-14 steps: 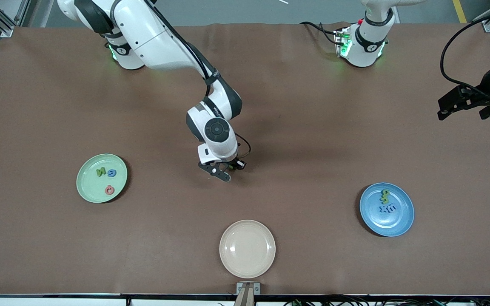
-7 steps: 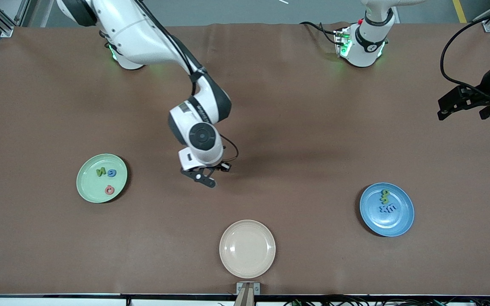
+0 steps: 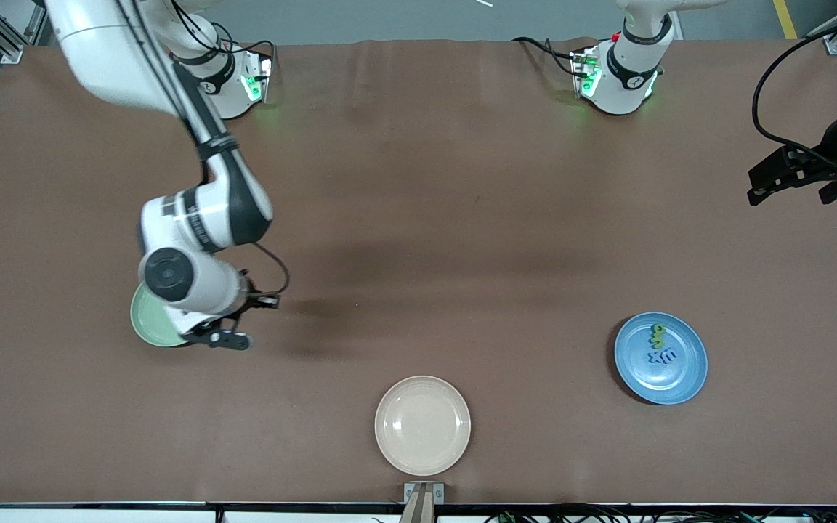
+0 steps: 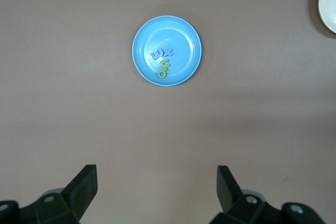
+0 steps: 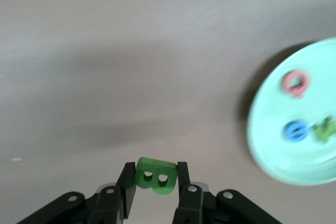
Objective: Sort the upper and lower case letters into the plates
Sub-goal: 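Carry the green B onto the green plate and open the right gripper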
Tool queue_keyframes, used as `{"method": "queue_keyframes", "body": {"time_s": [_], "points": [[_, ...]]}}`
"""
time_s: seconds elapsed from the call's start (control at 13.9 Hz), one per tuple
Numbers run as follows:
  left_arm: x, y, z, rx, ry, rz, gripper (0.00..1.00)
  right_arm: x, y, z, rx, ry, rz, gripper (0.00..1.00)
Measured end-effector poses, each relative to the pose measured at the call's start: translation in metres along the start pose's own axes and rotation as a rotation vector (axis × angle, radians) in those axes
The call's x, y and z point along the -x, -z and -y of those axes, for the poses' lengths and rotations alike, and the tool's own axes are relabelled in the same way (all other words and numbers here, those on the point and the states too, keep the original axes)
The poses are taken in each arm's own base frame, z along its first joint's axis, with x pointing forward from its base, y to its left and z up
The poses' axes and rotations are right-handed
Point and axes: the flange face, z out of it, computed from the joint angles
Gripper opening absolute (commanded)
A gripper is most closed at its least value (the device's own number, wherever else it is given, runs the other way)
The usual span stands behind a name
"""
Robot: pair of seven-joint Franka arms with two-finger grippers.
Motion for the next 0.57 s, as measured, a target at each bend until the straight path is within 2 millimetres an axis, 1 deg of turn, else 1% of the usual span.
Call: {"method": "queue_keyframes", "body": {"time_s": [0.14,0.22,0.29,0.36,0.43,0.5,0.57], "points": [[0.000,0.000,0.000,0.000,0.000,0.000,1.00,-0.022,-0.004,-0.068,-0.021,0.106,-0.033,0.17],[0.000,0.000,0.000,0.000,0.000,0.000,1.00,-0.030,-0.009,-0.099,-0.028,0.152,-0.049,0.17],[0.000,0.000,0.000,0.000,0.000,0.000,1.00,-0.037,-0.019,-0.125,-0.032,0.191,-0.063,0.17],[0.000,0.000,0.000,0.000,0.000,0.000,1.00,-0.043,-0.030,-0.146,-0.034,0.219,-0.073,0.17],[0.000,0.000,0.000,0.000,0.000,0.001,1.00,-0.047,-0.045,-0.158,-0.034,0.237,-0.078,0.17],[0.000,0.000,0.000,0.000,0.000,0.001,1.00,-0.050,-0.060,-0.162,-0.033,0.248,-0.078,0.17],[0.000,0.000,0.000,0.000,0.000,0.001,1.00,-0.052,-0.073,-0.161,-0.033,0.255,-0.071,0.17]]}}
